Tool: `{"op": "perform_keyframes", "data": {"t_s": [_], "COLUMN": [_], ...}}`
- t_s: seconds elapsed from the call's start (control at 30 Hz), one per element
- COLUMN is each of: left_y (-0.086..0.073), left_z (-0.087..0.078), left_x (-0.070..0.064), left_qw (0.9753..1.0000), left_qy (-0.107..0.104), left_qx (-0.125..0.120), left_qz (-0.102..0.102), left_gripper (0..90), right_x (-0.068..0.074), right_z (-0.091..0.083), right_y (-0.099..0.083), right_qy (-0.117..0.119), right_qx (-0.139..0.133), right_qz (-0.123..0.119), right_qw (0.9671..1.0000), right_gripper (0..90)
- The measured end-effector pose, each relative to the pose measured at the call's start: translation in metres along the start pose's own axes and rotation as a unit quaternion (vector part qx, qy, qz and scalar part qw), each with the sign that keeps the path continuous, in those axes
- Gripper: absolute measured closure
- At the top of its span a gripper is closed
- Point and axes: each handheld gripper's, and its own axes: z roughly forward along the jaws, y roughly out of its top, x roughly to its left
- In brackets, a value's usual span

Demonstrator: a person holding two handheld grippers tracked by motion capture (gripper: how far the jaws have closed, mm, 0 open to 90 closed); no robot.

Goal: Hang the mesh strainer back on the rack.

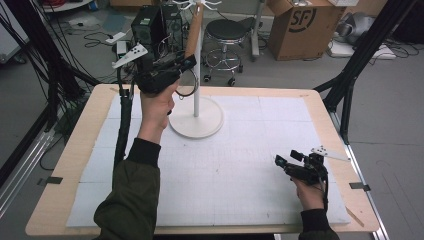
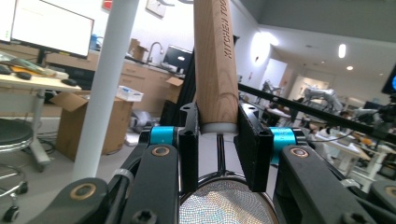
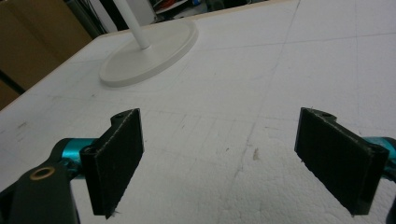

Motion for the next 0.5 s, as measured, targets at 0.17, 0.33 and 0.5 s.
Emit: {"op": "perform_keyframes", "data": {"t_s": [0.17, 0.33, 0.5], "left_y": [-0.0023, -0.0020, 0.0000], "left_z": [0.0035, 0.0026, -0.0013], "left_x": [0.0012, 0.0042, 0.0069], "left_qw": [0.9999, 0.9999, 0.9998], "left_qy": [0.012, 0.016, 0.021], "left_qx": [0.007, 0.001, -0.002], "left_qz": [0.003, -0.004, -0.004], "left_gripper": [71.9, 71.9, 71.9], "right_x": [0.0000, -0.0005, -0.0007], "right_z": [-0.0013, -0.0019, -0.0036], "right_y": [0.0000, -0.0006, -0.0013], "right_qy": [0.000, -0.002, -0.004], "right_qx": [0.001, 0.000, 0.001], "right_qz": [0.007, 0.004, 0.006], "right_qw": [1.0000, 1.0000, 1.0000], "right_gripper": [14.7, 14.7, 14.7]}}
